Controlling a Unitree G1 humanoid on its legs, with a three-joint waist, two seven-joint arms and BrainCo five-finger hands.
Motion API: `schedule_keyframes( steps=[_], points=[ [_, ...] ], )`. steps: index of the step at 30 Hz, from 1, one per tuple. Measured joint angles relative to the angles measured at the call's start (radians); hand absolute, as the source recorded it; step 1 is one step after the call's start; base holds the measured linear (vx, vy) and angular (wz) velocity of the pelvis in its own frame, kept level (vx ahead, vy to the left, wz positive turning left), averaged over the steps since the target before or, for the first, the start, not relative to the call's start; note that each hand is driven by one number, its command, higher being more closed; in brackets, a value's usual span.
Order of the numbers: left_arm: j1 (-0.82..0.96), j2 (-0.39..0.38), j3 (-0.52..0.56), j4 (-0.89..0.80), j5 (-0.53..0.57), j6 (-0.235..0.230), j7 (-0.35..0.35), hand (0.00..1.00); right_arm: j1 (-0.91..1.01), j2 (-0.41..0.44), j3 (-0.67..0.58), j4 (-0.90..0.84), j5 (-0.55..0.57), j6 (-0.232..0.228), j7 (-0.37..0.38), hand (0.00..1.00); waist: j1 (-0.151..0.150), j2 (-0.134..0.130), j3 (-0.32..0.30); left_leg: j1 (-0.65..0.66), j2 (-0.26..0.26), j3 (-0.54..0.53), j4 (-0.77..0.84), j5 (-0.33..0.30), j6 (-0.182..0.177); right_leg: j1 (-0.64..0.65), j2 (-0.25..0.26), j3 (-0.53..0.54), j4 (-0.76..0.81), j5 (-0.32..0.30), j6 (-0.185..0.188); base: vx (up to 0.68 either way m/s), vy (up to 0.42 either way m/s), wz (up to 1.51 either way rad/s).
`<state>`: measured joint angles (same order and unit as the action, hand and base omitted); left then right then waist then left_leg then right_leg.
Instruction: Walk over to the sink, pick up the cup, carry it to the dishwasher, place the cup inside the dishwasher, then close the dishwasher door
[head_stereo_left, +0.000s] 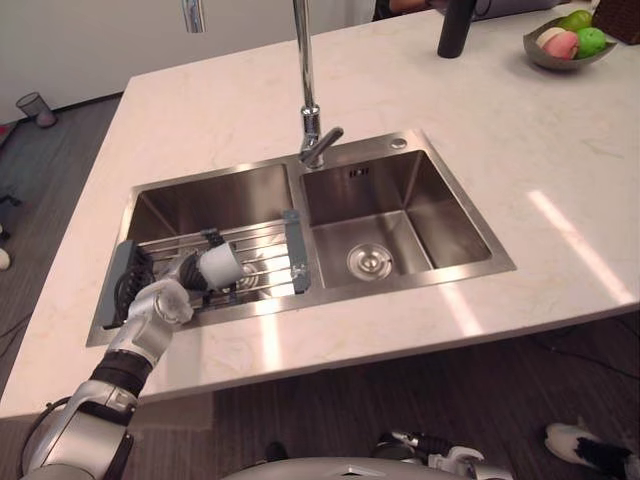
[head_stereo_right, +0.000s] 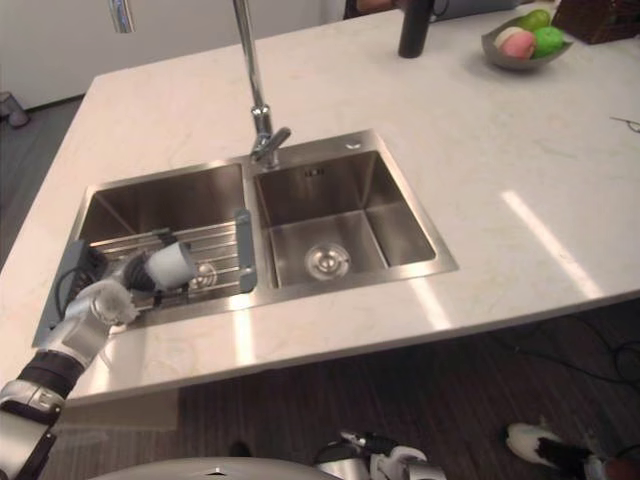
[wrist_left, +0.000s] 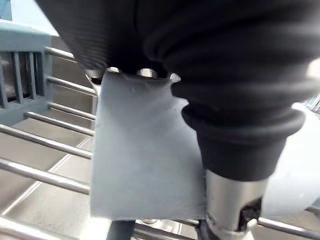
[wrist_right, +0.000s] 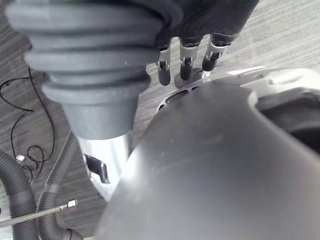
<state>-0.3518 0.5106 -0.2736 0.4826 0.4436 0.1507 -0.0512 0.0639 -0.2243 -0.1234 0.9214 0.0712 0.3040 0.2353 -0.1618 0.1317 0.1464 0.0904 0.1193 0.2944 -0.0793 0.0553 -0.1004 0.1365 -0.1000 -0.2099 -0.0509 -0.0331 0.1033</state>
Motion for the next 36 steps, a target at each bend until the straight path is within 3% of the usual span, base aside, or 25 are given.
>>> schedule_keyframes(
  steps=[6,8,15,20,27,32,36],
  points=[
    [0.061,-0.002,0.011,-0.121,-0.137,-0.093,0.051,1.0,0.0,0.014,-0.001,0.007,0.002,-0.025,-0.001,0.0,0.007,-0.021,0.011,-0.001,-0.001,-0.021,0.0,0.003,0.0,0.014,0.001,-0.023,-0.004,-0.001,-0.001,-0.01,-0.012,0.11],
    [0.085,-0.012,0.034,-0.16,-0.173,-0.125,0.071,1.0,0.005,0.02,-0.004,0.014,0.003,-0.04,-0.001,0.0,0.023,-0.032,0.008,-0.001,-0.002,-0.021,0.0,0.003,0.001,0.015,0.0,-0.023,-0.004,-0.001,-0.001,0.0,0.0,0.0],
    [0.125,-0.025,0.141,-0.29,-0.276,-0.194,0.155,1.0,0.014,0.022,-0.018,0.04,0.014,-0.065,0.001,0.0,0.053,-0.038,0.007,-0.001,-0.003,-0.033,0.0,0.01,0.003,0.022,-0.001,-0.035,0.0,-0.001,-0.001,-0.02,-0.006,0.05],
    [0.174,-0.099,0.283,-0.461,-0.511,-0.262,0.22,1.0,0.034,0.03,-0.047,0.048,0.042,-0.083,0.005,0.0,0.074,-0.047,-0.004,0.0,-0.004,-0.05,-0.006,0.015,0.006,0.033,-0.001,-0.051,-0.001,-0.001,-0.002,-0.04,-0.007,0.1],
    [0.283,-0.209,0.391,-0.603,-0.686,-0.41,0.264,1.0,0.057,0.062,-0.089,0.077,0.105,-0.082,0.006,0.0,0.107,-0.087,-0.036,0.003,-0.007,-0.066,-0.006,0.017,0.009,0.046,-0.003,-0.067,-0.004,-0.001,-0.002,-0.01,-0.002,0.05],
    [0.345,-0.241,0.431,-0.644,-0.728,-0.465,0.269,1.0,0.063,0.068,-0.089,0.077,0.123,-0.06,0.006,0.0,0.119,-0.098,-0.044,0.003,-0.007,-0.075,-0.006,0.021,0.01,0.053,-0.002,-0.078,-0.007,-0.001,-0.002,-0.02,-0.002,0.06],
    [0.367,-0.259,0.436,-0.669,-0.757,-0.476,0.267,1.0,0.071,0.067,-0.089,0.077,0.127,-0.055,0.007,0.0,0.129,-0.099,-0.053,0.003,-0.008,-0.078,-0.007,0.021,0.01,0.056,-0.002,-0.08,-0.01,-0.001,-0.002,0.0,0.0,0.0]
  ],
)
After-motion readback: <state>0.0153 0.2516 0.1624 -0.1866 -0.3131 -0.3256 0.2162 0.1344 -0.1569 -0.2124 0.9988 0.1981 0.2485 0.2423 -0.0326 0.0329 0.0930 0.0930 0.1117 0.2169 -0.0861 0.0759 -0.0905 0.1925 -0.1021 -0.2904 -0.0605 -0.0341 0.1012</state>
